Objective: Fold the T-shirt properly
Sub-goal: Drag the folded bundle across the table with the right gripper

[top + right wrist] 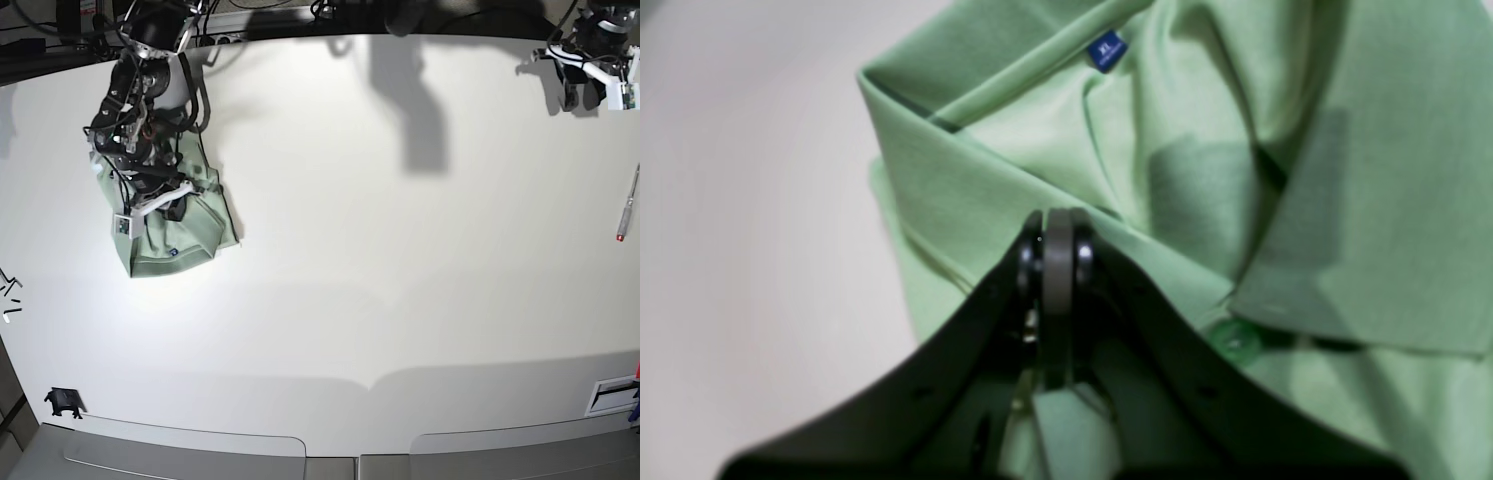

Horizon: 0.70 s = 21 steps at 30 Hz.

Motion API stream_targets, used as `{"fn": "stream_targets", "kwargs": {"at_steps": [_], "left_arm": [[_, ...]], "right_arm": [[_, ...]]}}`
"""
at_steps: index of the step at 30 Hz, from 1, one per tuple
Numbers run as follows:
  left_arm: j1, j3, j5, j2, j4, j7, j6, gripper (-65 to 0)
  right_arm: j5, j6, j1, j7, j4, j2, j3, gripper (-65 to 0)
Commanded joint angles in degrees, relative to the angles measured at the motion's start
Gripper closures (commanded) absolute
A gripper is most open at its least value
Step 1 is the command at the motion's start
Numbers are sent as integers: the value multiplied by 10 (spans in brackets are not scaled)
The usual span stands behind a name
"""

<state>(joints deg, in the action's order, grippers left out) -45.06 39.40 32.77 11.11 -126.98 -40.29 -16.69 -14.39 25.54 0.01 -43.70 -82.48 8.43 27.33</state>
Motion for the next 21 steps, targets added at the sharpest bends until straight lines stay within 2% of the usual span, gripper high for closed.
{"fn": "stream_targets", "kwargs": {"at_steps": [1,10,21], "left_arm": [[-5,3,7,3,-10,13,0,-211],[-3,3,7,3,-10,13,0,-211],[-3,3,7,3,-10,9,0,-211]], "right_arm": [[6,-5,5,13,-10,8,1,0],[-7,-5,-25,17,-3,13,1,0],[-6,-8,-72,14,10,67,40,0]]}}
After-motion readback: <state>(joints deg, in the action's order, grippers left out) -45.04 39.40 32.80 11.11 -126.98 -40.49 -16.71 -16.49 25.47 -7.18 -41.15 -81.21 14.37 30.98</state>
